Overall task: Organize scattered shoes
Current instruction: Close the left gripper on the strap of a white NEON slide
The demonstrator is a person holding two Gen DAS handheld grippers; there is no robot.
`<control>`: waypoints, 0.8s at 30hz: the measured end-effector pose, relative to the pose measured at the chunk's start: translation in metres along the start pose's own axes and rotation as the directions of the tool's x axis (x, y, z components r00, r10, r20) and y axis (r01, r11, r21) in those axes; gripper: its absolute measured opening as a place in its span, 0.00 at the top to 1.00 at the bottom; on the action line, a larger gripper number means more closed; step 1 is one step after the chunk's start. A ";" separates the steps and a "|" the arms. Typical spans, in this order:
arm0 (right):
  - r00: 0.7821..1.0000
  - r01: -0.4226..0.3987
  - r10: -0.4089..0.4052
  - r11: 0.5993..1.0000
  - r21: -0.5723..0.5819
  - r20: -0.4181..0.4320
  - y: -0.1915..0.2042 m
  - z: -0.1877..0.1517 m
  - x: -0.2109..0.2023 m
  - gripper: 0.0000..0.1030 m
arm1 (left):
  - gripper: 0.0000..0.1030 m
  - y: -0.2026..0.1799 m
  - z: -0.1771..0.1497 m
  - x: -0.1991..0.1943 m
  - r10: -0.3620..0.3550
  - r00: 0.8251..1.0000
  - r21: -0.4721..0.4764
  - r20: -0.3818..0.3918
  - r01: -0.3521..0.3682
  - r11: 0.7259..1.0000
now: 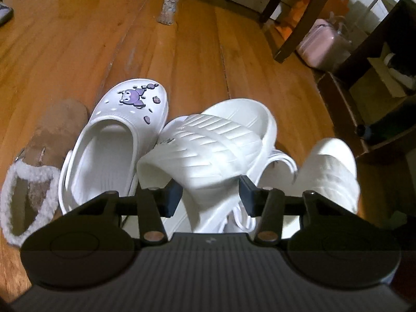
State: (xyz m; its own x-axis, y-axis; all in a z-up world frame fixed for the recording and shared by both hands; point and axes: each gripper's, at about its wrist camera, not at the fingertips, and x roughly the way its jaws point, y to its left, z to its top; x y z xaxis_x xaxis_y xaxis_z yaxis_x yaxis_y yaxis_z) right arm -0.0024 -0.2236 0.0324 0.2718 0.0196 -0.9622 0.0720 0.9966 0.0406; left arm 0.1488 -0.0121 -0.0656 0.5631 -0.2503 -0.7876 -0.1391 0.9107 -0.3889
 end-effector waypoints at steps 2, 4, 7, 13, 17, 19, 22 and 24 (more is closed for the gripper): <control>1.000 -0.007 0.007 1.000 0.000 0.005 -0.001 0.000 -0.003 0.09 | 0.65 -0.002 0.001 0.003 -0.013 1.000 -0.008 0.006 0.013 1.000; 1.000 -0.005 0.005 1.000 -0.012 0.015 -0.001 0.002 -0.007 0.09 | 0.73 -0.005 0.003 0.007 -0.025 1.000 -0.015 0.013 0.026 1.000; 1.000 0.024 -0.024 1.000 -0.016 0.009 -0.003 0.003 -0.005 0.09 | 0.88 -0.013 0.003 0.010 -0.026 1.000 -0.021 0.010 0.026 0.999; 0.999 0.038 -0.039 0.999 -0.026 -0.020 -0.009 0.001 0.004 0.09 | 0.94 -0.031 -0.003 -0.001 0.056 0.998 0.008 -0.018 -0.056 0.998; 0.999 0.039 -0.040 0.998 -0.040 -0.023 -0.016 -0.003 0.003 0.09 | 0.94 -0.031 -0.007 -0.010 0.069 0.996 0.026 -0.062 -0.067 0.997; 0.999 0.034 -0.035 0.998 -0.048 -0.034 -0.020 -0.006 0.005 0.09 | 0.94 -0.032 -0.010 -0.020 0.067 0.995 0.046 -0.071 -0.063 0.997; 0.997 0.033 -0.035 0.999 -0.032 -0.068 -0.028 -0.009 0.011 0.09 | 0.94 -0.030 -0.018 -0.041 0.063 0.994 0.072 -0.089 -0.057 0.996; 0.996 0.019 -0.021 0.999 -0.030 -0.083 -0.030 -0.010 0.013 0.09 | 0.94 -0.030 -0.025 -0.053 0.065 0.992 0.091 -0.109 -0.056 0.994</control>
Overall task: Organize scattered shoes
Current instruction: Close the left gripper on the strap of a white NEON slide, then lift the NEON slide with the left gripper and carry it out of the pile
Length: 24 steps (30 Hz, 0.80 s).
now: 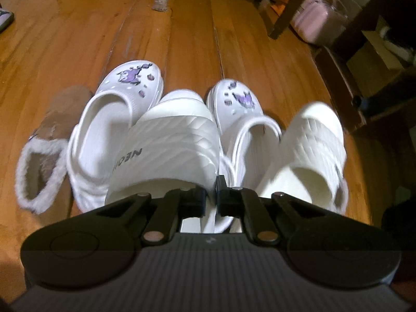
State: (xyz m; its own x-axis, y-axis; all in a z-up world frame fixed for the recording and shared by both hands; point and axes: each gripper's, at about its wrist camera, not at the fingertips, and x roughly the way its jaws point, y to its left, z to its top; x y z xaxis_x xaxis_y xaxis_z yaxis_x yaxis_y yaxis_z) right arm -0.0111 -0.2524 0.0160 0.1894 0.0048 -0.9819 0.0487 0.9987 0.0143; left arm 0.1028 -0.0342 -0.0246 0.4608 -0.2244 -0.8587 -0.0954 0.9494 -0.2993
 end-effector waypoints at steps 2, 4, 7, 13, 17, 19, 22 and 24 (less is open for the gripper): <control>1.000 -0.013 0.013 1.000 0.000 -0.015 -0.002 -0.003 0.001 0.09 | 0.94 0.002 -0.013 -0.017 -0.009 0.999 0.018 -0.035 0.010 1.000; 1.000 -0.013 0.013 1.000 -0.020 -0.019 -0.002 -0.007 0.001 0.09 | 0.94 0.002 -0.027 -0.035 -0.018 0.997 0.044 -0.070 0.021 0.999; 0.999 0.001 -0.004 0.997 -0.076 -0.046 -0.001 -0.018 0.006 0.09 | 0.94 -0.006 -0.059 -0.057 -0.033 0.994 0.120 -0.108 0.046 0.992; 0.991 -0.047 0.018 0.973 -0.227 -0.130 0.003 -0.060 0.023 0.15 | 0.94 -0.015 -0.133 -0.057 -0.054 0.976 0.151 -0.213 0.088 0.985; 0.980 -0.070 0.015 0.959 -0.273 -0.199 -0.004 -0.090 0.041 0.15 | 0.94 -0.012 -0.170 -0.037 -0.059 0.955 0.154 -0.290 0.107 0.982; 0.971 -0.076 0.003 0.952 -0.298 -0.237 -0.011 -0.107 0.053 0.15 | 0.94 -0.008 -0.189 -0.025 -0.045 0.945 0.162 -0.325 0.102 0.981; 0.965 -0.070 -0.020 0.941 -0.330 -0.263 -0.017 -0.126 0.068 0.15 | 0.93 -0.001 -0.212 -0.012 -0.001 0.926 0.167 -0.376 0.069 0.984; 0.969 -0.053 -0.039 0.931 -0.362 -0.244 -0.013 -0.131 0.072 0.15 | 0.93 -0.002 -0.218 -0.010 0.021 0.921 0.172 -0.389 0.050 0.984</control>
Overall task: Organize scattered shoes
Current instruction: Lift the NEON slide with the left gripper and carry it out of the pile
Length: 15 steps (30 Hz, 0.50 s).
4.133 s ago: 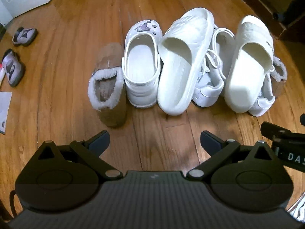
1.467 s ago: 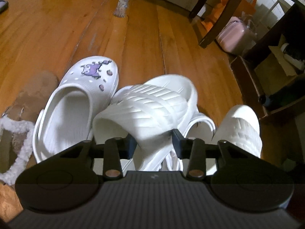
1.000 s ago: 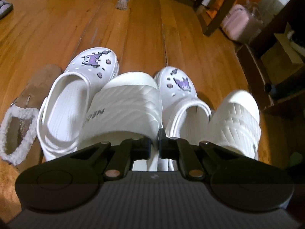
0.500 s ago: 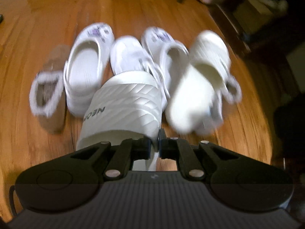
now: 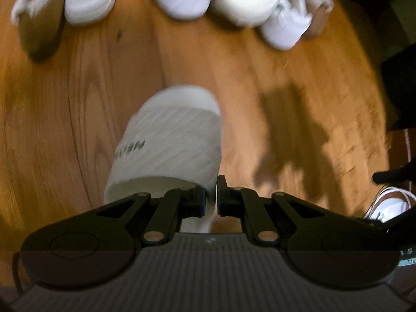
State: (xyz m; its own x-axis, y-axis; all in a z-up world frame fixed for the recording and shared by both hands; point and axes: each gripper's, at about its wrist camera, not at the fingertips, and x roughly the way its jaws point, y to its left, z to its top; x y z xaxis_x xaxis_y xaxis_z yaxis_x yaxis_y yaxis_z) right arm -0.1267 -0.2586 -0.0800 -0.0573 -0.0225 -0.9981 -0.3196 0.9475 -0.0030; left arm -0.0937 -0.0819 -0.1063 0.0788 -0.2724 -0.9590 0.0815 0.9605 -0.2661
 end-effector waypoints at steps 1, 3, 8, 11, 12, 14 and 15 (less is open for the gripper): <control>1.000 0.008 -0.007 1.000 -0.016 0.007 0.003 -0.001 0.001 0.15 | 0.92 -0.002 -0.001 0.001 0.009 1.000 0.003 -0.003 -0.009 1.000; 0.999 0.005 -0.002 0.997 -0.075 0.046 0.017 0.000 0.002 0.15 | 0.88 -0.002 0.000 0.002 0.001 0.998 -0.010 -0.063 -0.001 1.000; 0.991 -0.010 0.037 0.978 -0.210 0.125 0.041 0.003 -0.015 0.15 | 0.46 0.020 -0.007 -0.009 -0.128 0.963 -0.149 -0.238 0.094 0.984; 0.975 -0.026 0.086 0.959 -0.281 0.206 0.053 0.006 -0.032 0.15 | 0.36 0.032 -0.013 -0.020 -0.175 0.949 -0.195 -0.262 0.126 0.973; 0.971 -0.031 0.099 0.955 -0.295 0.216 0.056 0.007 -0.035 0.15 | 0.33 0.035 -0.014 -0.023 -0.187 0.948 -0.210 -0.258 0.134 0.969; 0.967 -0.032 0.113 0.943 -0.332 0.227 0.064 0.007 -0.038 0.15 | 0.25 0.041 -0.016 -0.028 -0.195 0.949 -0.238 -0.247 0.136 0.962; 0.966 -0.025 0.115 0.931 -0.364 0.230 0.073 0.008 -0.040 0.16 | 0.23 0.046 -0.020 -0.032 -0.196 0.950 -0.251 -0.243 0.133 0.959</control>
State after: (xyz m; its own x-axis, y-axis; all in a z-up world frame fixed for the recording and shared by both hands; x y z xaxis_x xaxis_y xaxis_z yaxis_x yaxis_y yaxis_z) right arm -0.1403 -0.1860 -0.0410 0.1252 0.1610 -0.9790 -0.6407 0.7666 0.0441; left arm -0.1121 -0.0282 -0.0899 -0.1828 -0.4328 -0.8828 -0.1603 0.8990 -0.4075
